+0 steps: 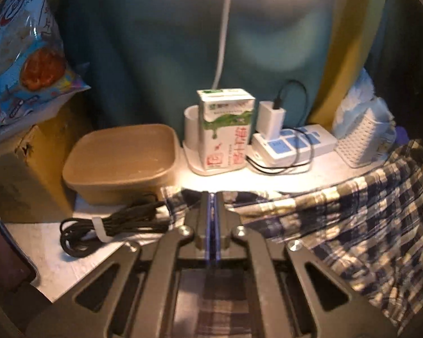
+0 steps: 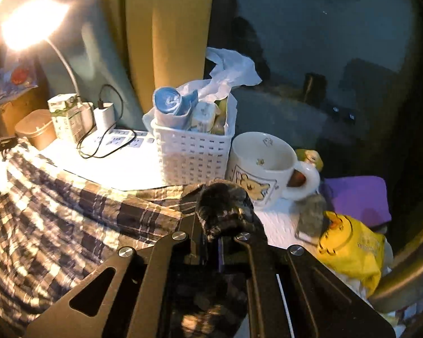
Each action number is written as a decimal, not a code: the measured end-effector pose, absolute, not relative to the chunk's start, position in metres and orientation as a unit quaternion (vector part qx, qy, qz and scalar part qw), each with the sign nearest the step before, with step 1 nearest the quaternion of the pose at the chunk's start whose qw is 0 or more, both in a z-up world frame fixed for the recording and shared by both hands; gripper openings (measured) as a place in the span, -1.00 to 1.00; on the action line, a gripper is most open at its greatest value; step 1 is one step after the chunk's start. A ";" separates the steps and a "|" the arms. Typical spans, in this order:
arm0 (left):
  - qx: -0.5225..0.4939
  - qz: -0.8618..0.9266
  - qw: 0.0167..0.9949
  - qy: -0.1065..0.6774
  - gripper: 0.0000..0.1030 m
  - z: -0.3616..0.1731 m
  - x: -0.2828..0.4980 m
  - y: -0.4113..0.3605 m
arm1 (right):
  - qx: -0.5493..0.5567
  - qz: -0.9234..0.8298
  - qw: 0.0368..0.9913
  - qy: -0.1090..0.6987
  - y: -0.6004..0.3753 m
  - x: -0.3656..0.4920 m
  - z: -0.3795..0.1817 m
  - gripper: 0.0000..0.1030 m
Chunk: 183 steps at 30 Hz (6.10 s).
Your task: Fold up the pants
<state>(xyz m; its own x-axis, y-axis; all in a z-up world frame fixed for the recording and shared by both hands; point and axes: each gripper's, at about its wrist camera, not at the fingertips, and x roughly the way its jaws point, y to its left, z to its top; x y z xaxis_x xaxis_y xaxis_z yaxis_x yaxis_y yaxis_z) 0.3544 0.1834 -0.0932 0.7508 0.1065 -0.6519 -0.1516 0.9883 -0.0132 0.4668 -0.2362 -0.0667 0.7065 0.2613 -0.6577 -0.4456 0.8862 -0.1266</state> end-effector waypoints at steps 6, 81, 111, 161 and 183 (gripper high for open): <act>-0.063 0.098 0.899 0.423 -0.94 -0.132 0.388 0.215 | -0.140 0.149 0.890 0.407 -0.243 0.513 -0.115 -0.83; -0.028 -0.016 0.888 0.459 -0.85 -0.122 0.278 0.152 | -0.093 0.199 0.891 0.398 -0.349 0.236 -0.096 -0.06; -0.081 -0.068 0.906 0.409 0.22 -0.091 0.124 0.114 | -0.118 0.205 0.890 0.391 -0.323 0.231 -0.119 -0.79; -0.090 -0.052 0.897 0.429 -0.87 -0.126 0.098 0.103 | -0.119 0.174 0.909 0.359 -0.357 0.203 -0.085 -0.78; -0.159 -0.023 0.856 0.492 -0.86 -0.152 0.025 0.135 | -0.132 0.153 0.882 0.427 -0.367 0.174 -0.103 -0.78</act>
<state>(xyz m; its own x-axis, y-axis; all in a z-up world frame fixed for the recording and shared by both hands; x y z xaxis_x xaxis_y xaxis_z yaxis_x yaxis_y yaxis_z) 0.0246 0.1345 -0.1519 0.5157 -0.1962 -0.8340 -0.1158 0.9485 -0.2947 0.1738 -0.3668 -0.1027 0.5887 0.1583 -0.7927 -0.3829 0.9183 -0.1010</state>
